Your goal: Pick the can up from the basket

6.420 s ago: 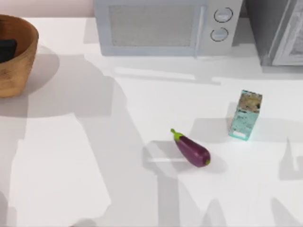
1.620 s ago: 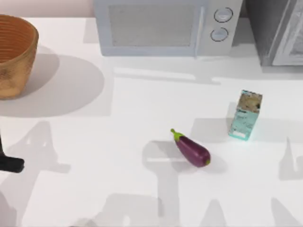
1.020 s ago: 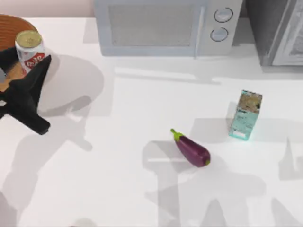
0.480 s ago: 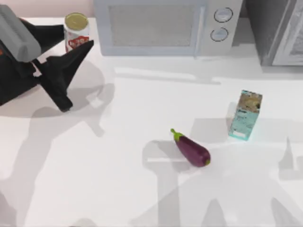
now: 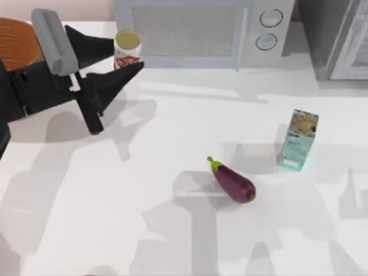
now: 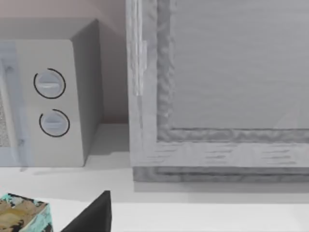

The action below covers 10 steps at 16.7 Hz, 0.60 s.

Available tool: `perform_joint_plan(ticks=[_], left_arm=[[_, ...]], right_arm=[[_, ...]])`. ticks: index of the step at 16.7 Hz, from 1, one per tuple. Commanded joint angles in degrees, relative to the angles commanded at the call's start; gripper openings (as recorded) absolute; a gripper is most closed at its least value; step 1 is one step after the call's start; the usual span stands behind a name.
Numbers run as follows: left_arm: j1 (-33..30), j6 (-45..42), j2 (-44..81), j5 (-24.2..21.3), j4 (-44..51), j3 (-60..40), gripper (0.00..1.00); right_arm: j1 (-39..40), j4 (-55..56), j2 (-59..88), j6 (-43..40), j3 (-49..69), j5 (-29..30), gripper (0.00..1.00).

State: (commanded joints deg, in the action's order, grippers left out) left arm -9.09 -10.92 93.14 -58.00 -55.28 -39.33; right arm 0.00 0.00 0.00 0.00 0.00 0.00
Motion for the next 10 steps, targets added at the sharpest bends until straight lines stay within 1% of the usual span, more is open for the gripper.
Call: perform_joint_plan(ticks=[10], left_arm=[[0.14, 0.02, 22.85, -15.41, -13.05, -9.04, 0.0]], right_arm=[[0.0, 0.0, 0.0, 0.0, 0.0, 0.0, 1.0]])
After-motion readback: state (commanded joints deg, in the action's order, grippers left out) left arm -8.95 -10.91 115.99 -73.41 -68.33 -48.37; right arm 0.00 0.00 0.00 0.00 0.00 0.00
